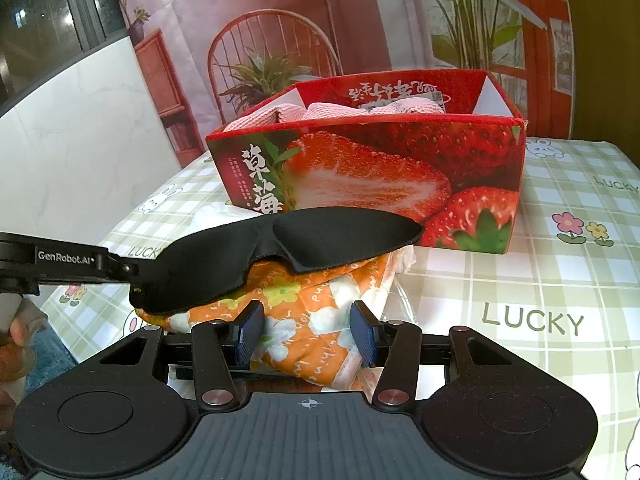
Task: Organize soft objects
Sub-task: 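Close both tools on the black eye mask atop the orange cloth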
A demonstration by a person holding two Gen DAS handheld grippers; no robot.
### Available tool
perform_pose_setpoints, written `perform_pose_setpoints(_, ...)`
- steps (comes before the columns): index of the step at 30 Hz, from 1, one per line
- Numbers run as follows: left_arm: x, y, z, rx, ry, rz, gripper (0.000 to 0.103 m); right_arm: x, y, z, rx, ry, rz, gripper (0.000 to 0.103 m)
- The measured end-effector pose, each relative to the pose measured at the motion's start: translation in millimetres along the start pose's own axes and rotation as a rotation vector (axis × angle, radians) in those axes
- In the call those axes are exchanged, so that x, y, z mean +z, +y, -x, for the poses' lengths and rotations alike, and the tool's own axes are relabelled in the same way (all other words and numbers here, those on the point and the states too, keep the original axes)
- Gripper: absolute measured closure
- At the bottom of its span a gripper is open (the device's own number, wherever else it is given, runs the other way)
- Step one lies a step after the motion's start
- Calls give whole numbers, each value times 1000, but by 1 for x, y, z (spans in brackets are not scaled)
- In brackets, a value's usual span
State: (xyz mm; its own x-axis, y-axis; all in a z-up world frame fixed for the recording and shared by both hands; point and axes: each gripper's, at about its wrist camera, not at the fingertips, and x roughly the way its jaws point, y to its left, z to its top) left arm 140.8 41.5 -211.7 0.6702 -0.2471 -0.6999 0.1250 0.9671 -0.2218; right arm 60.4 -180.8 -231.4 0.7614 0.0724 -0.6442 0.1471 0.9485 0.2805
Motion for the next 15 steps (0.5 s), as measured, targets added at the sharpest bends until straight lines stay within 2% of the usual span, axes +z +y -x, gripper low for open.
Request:
perform_pose_setpoints(2, 1, -5, 3, -6, -24, -31, 89, 0, 0, 0, 0, 0, 0, 57)
perform_pose_setpoints(5, 0, -8, 0, -27, -10, -54, 89, 0, -1, 0, 1, 1, 0, 57)
perform_pose_setpoints(10, -5, -3, -11, -32, 29, -34, 89, 0, -1, 0, 6, 0, -5, 57)
perform_pose_setpoints(15, -7, -1, -11, -36, 27, -29, 89, -1, -1, 0, 10, -2, -8, 57)
